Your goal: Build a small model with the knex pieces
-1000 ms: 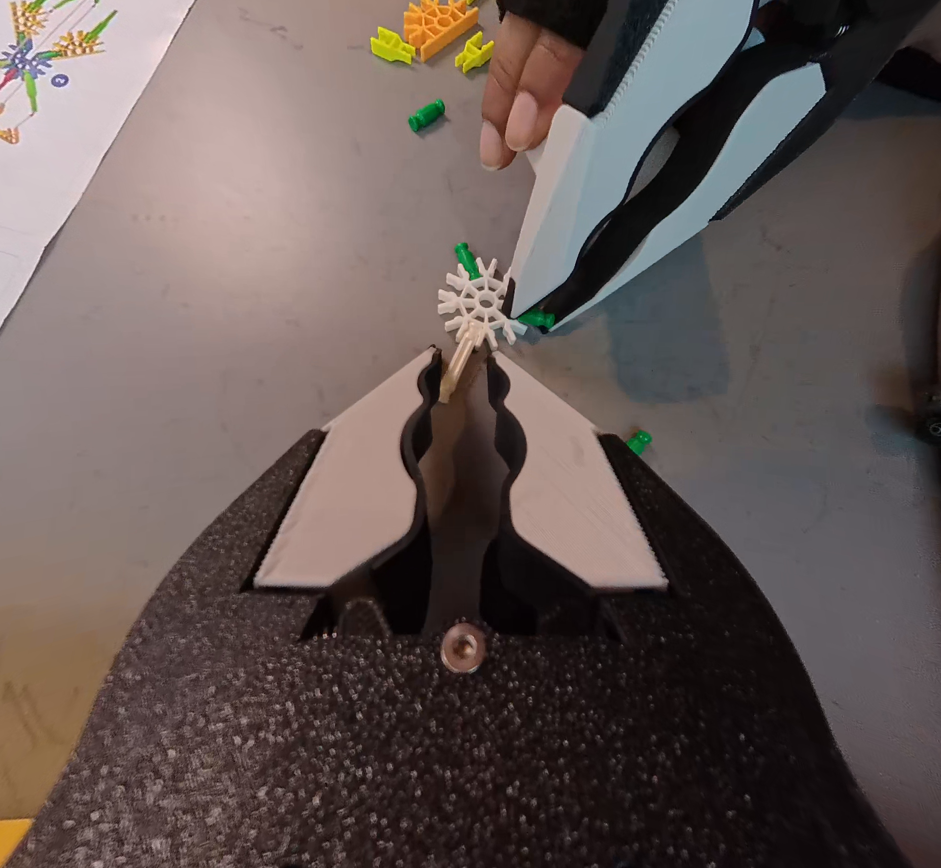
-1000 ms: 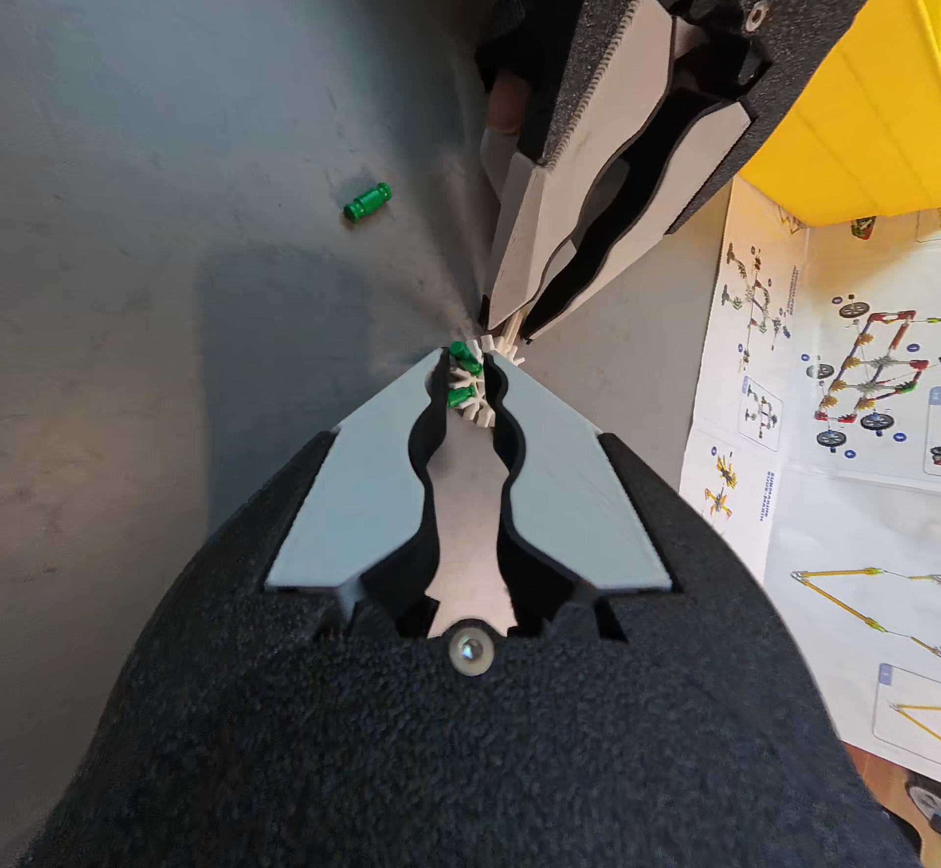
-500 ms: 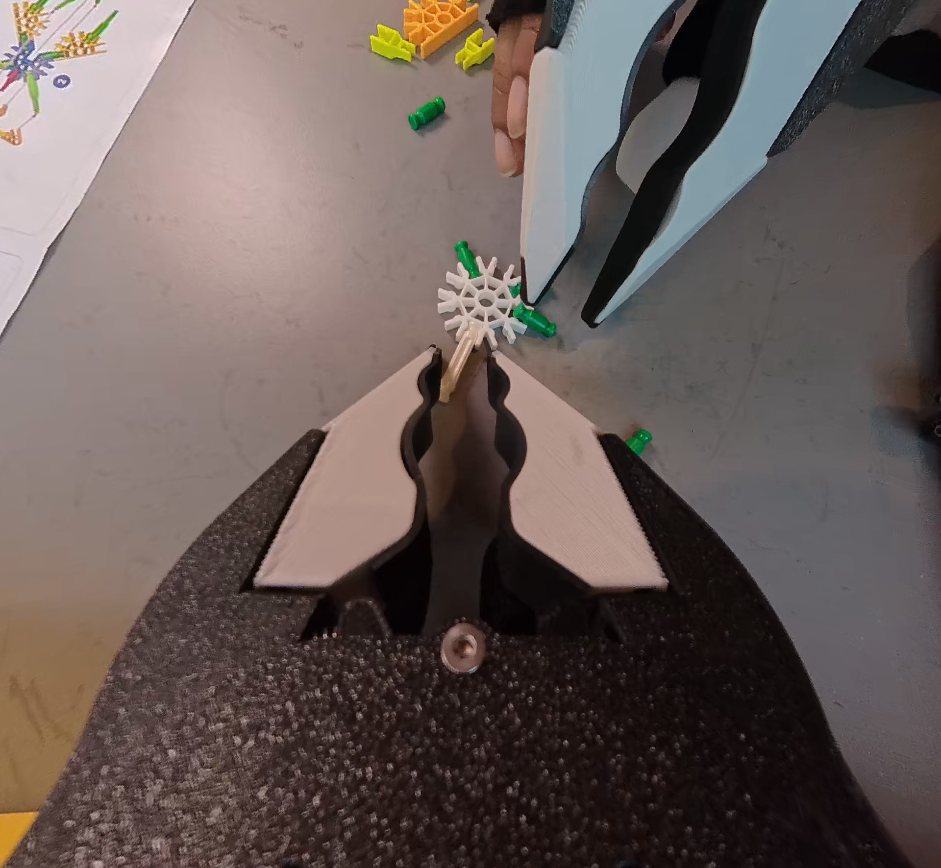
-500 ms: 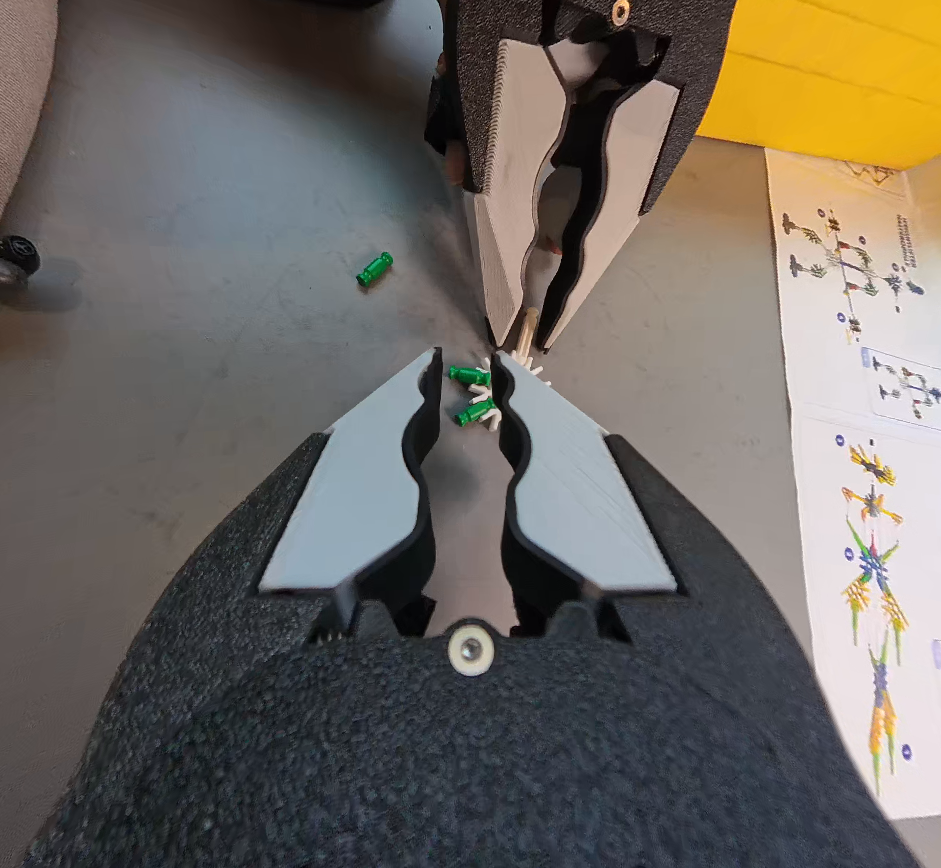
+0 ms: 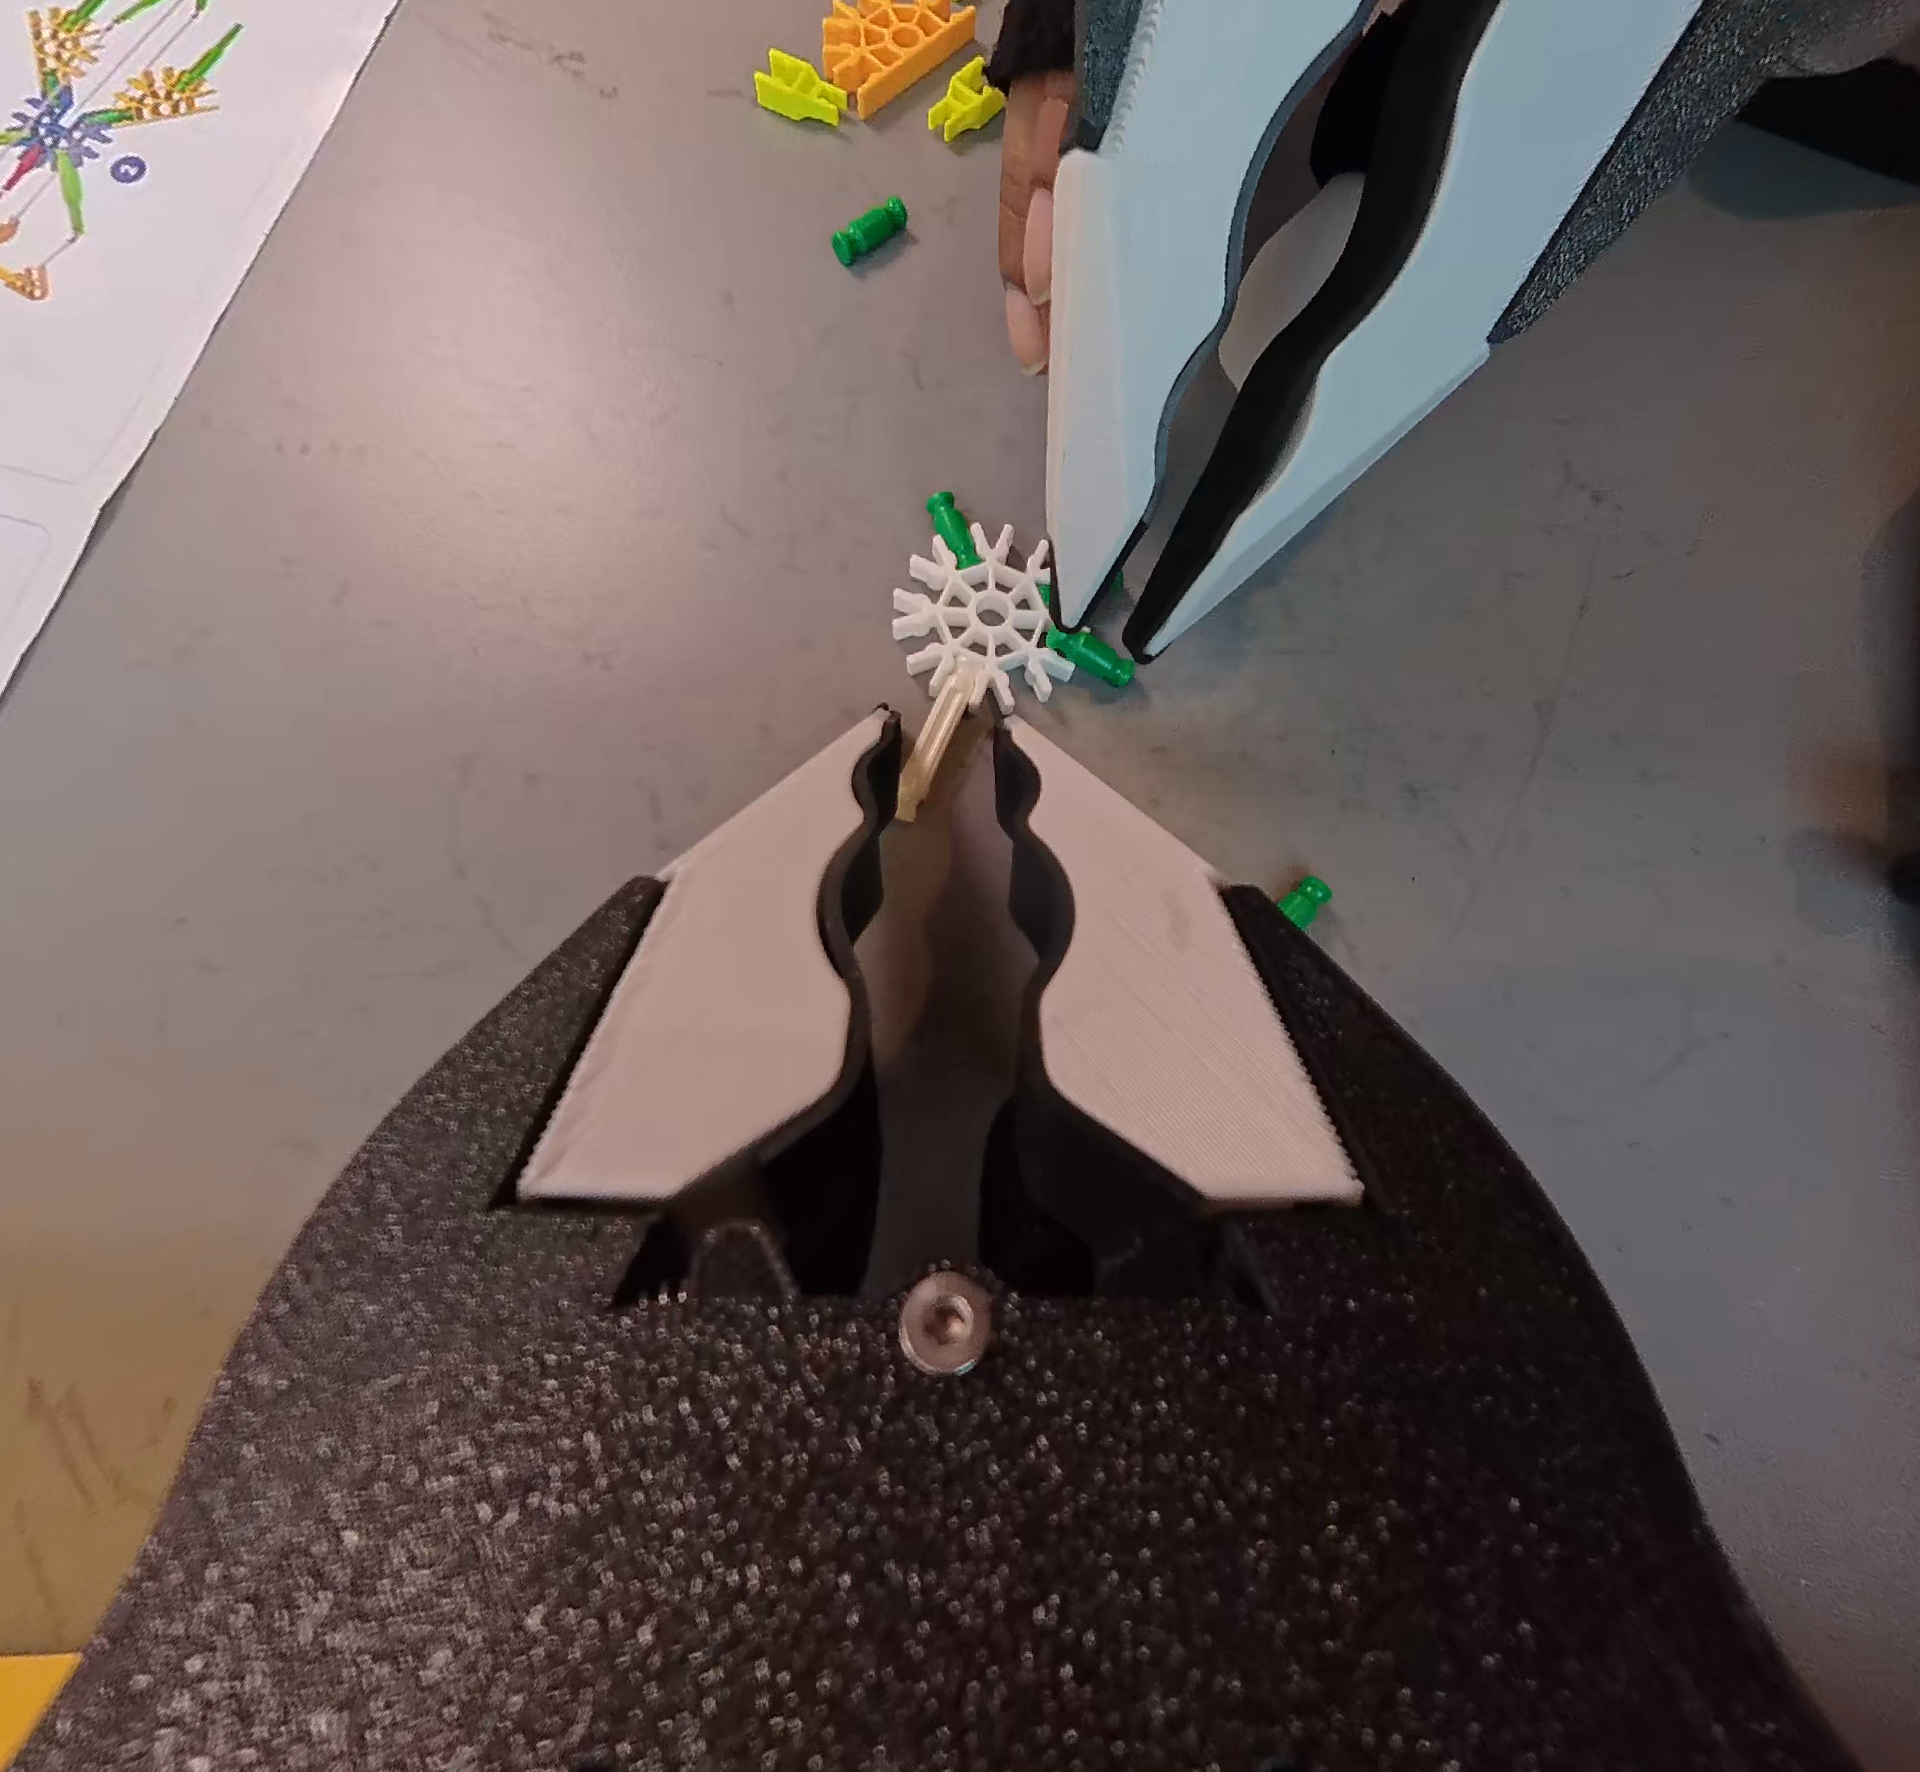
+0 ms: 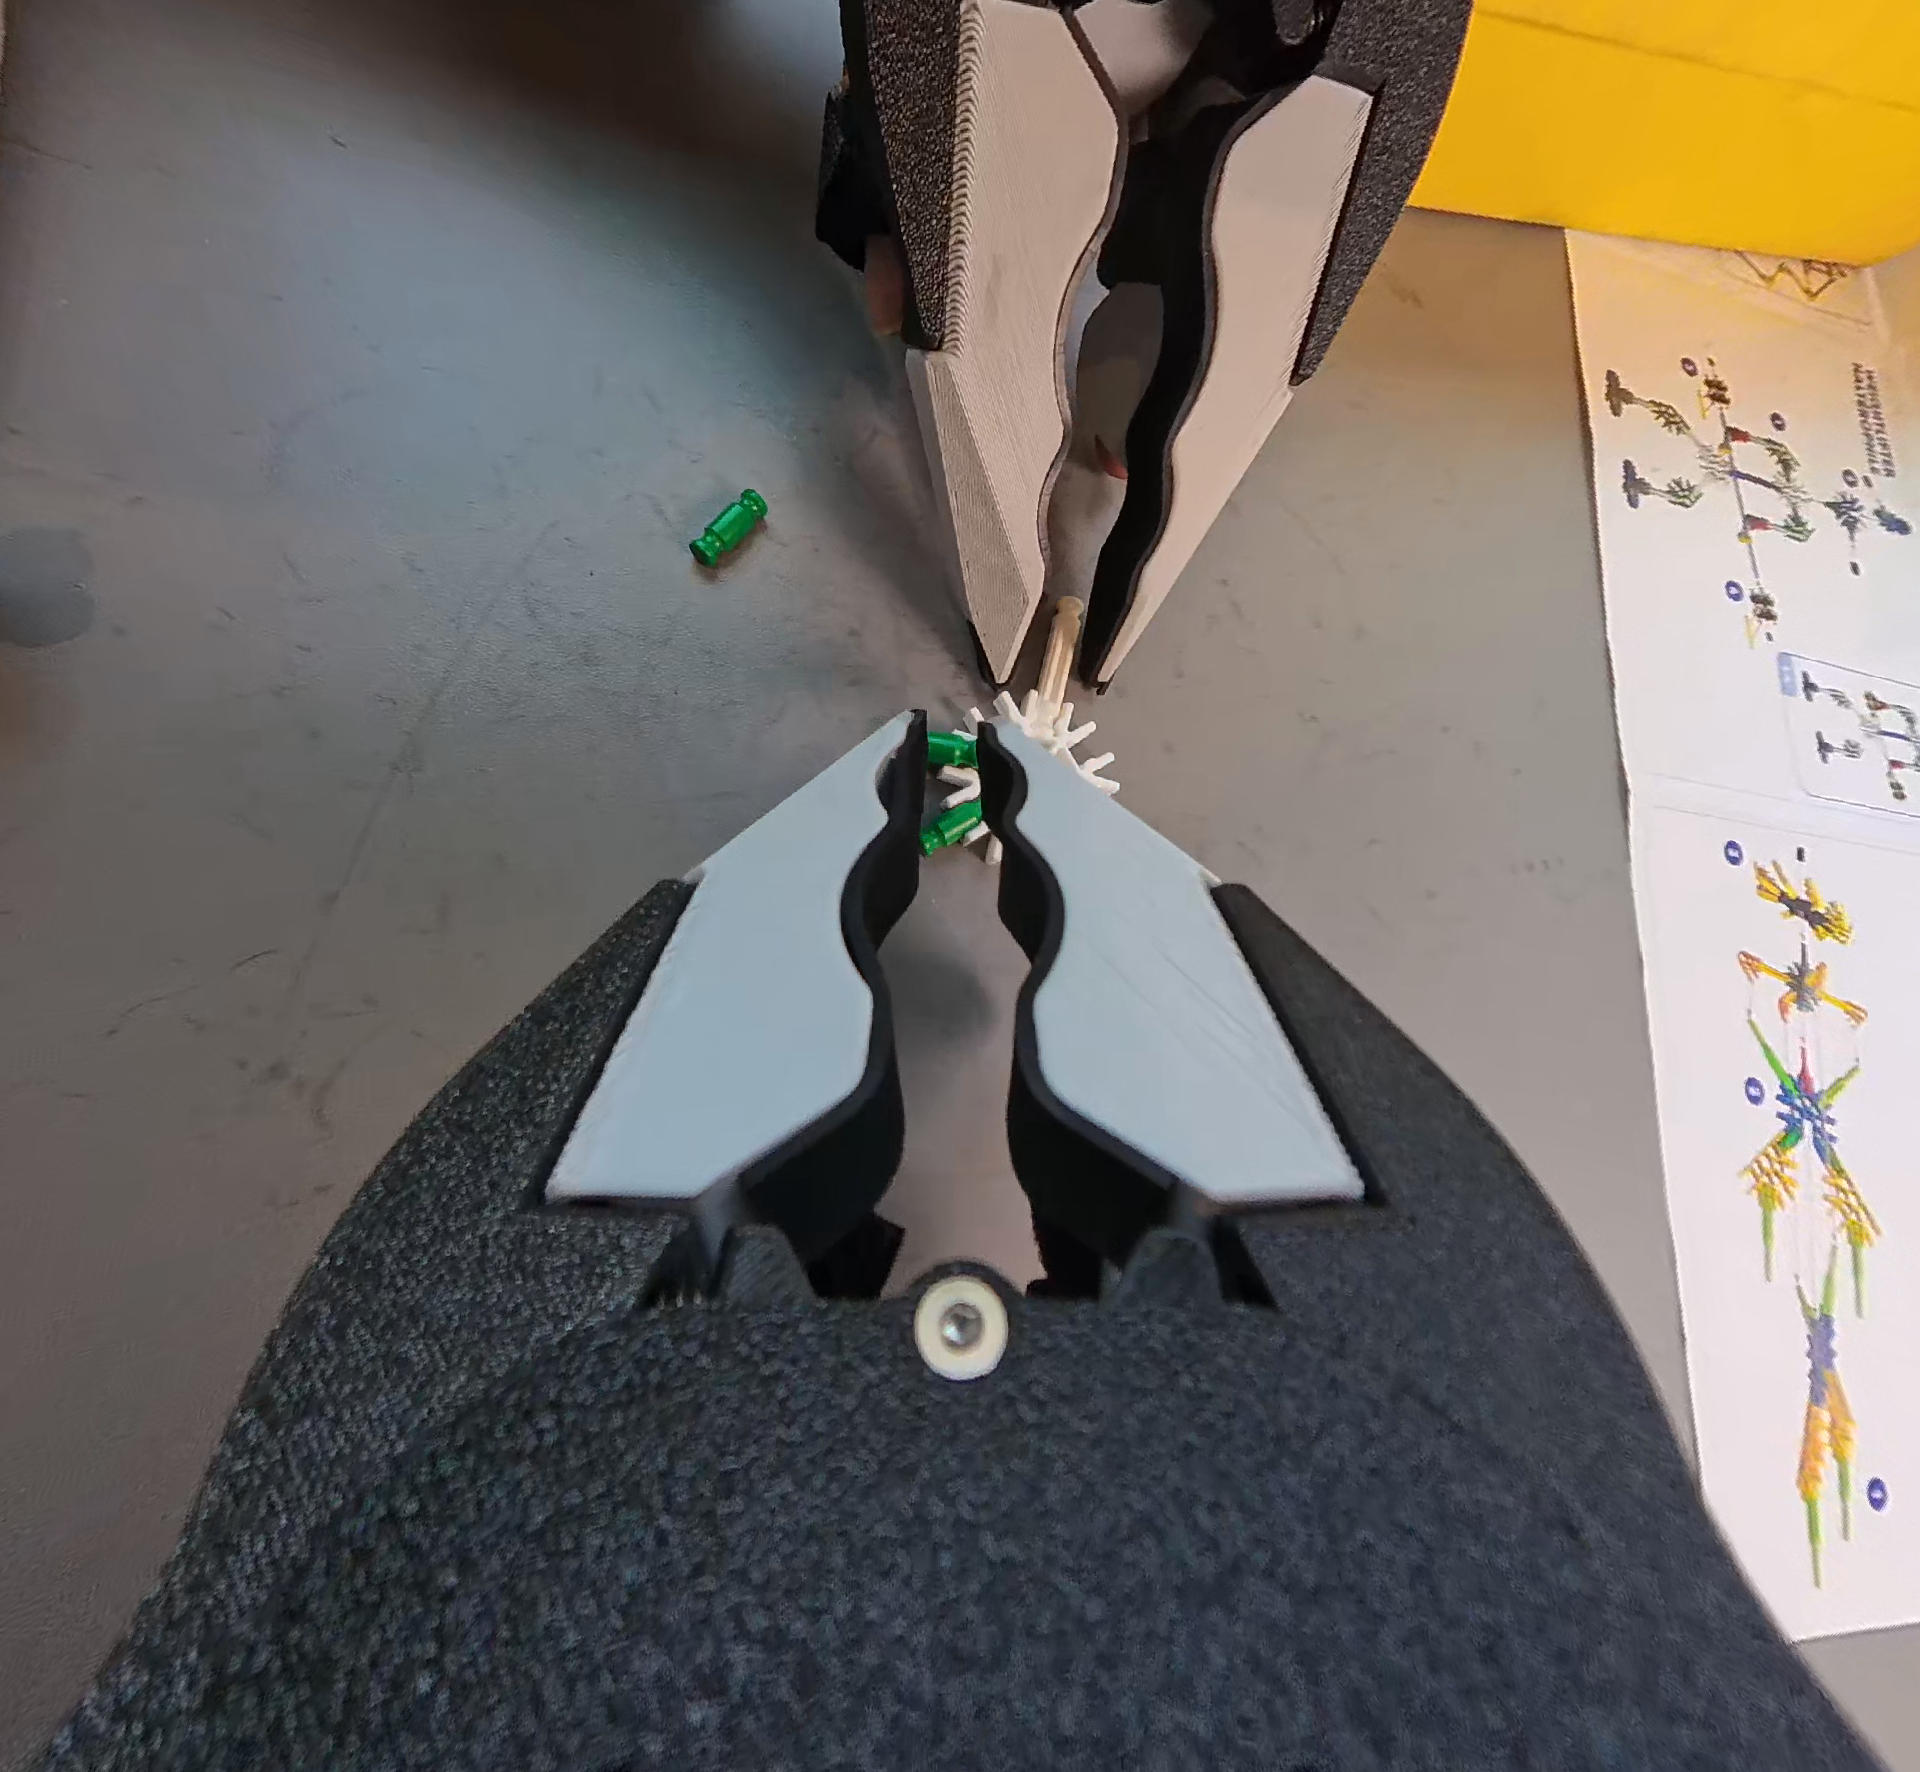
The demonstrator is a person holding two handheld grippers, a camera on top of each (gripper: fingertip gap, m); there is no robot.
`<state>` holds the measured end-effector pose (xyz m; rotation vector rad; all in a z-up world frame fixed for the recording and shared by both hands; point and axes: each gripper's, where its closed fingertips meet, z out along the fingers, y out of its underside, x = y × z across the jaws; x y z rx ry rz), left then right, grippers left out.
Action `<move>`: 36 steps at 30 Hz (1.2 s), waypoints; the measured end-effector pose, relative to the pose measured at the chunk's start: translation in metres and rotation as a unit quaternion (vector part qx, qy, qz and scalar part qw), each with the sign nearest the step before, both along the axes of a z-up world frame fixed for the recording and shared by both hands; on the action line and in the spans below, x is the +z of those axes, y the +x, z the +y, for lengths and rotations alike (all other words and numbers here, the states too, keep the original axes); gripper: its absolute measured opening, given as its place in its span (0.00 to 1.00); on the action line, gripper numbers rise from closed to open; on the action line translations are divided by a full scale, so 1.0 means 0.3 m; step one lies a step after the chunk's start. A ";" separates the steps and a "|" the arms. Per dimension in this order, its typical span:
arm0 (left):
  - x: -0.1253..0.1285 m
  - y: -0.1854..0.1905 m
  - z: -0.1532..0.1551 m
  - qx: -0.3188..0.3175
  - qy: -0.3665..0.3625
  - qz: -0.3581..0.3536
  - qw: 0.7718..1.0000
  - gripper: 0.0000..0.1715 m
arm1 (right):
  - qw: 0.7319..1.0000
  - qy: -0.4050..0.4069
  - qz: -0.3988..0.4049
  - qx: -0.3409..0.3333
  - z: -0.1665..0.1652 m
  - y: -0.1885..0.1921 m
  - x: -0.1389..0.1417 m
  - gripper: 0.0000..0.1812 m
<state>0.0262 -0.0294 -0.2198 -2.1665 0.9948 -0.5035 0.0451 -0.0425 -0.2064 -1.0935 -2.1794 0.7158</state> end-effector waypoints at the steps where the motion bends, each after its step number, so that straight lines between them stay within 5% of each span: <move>1: 0.000 0.000 0.000 0.000 0.000 0.000 1.000 0.10 | 1.000 0.001 -0.002 -0.002 0.002 0.000 -0.003 0.04; 11: 0.000 0.000 0.000 0.000 0.001 0.004 1.000 0.10 | 0.999 -0.051 -0.004 -0.013 -0.012 -0.006 0.044 0.01; 36: 0.000 -0.001 -0.001 0.001 0.002 0.006 1.000 0.10 | 0.990 0.015 -0.132 -0.051 0.049 -0.001 -0.016 0.00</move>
